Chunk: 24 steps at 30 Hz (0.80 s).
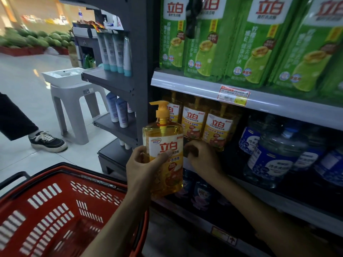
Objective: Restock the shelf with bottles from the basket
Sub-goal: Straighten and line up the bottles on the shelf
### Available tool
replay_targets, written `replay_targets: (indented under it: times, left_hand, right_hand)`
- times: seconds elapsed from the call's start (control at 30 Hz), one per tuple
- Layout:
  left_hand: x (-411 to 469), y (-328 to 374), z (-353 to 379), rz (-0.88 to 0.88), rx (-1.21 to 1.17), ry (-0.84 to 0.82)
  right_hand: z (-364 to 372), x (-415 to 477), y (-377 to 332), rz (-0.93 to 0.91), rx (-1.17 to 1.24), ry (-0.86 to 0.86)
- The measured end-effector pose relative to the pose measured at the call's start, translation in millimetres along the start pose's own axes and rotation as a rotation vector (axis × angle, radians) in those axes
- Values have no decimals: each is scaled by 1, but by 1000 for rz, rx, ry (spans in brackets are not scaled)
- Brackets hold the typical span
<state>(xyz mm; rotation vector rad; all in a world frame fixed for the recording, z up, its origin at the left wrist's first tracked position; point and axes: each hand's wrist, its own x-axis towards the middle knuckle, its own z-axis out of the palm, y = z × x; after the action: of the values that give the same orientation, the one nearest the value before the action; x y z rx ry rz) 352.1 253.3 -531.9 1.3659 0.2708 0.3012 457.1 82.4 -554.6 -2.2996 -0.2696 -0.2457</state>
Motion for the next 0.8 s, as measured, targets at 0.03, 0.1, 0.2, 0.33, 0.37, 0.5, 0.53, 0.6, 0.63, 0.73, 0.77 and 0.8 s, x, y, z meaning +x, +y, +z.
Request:
replay_targets:
  times: [0.03,0.1,0.2,0.33,0.37,0.5,0.53,0.6,0.63,0.73,0.77,0.8]
  left_hand:
    - [-1,1,1,5,-7,0]
    - [-5,4,4,13,-21,-3]
    - [-10,8,8,22,-28,-28]
    - [-12,9,10,29,-21,-59]
    - [-12,8,10,30,-19,-65]
    - [-11,5,11,47,21,-104]
    - [-11,4,11,59,38,-120]
    - [-9,3,10,83,92,-157]
    - [-7,2,9,100,129,-177]
    - [-4,3,9,181,275,-248]
    - [-4,3,10,212,312,-264]
    - [-3,2,11,239,334,-266]
  right_hand:
    - [-9,-9,-8,44,77,-57]
    - [-26,-25,-25,190,333,-259]
    - [-46,-47,-36,207,509,-476]
    - [-42,-61,-29,166,482,-478]
    - [-37,-62,-26,161,471,-456]
    - [-22,-61,-19,171,456,-380]
    - [-20,-59,-18,179,457,-380]
    - [-15,-56,-15,198,487,-368]
    - [-12,-55,-14,206,518,-346]
    - [-2,-51,-10,205,606,-243]
    - [0,-49,-9,198,633,-206]
    - [2,-46,-8,195,642,-173]
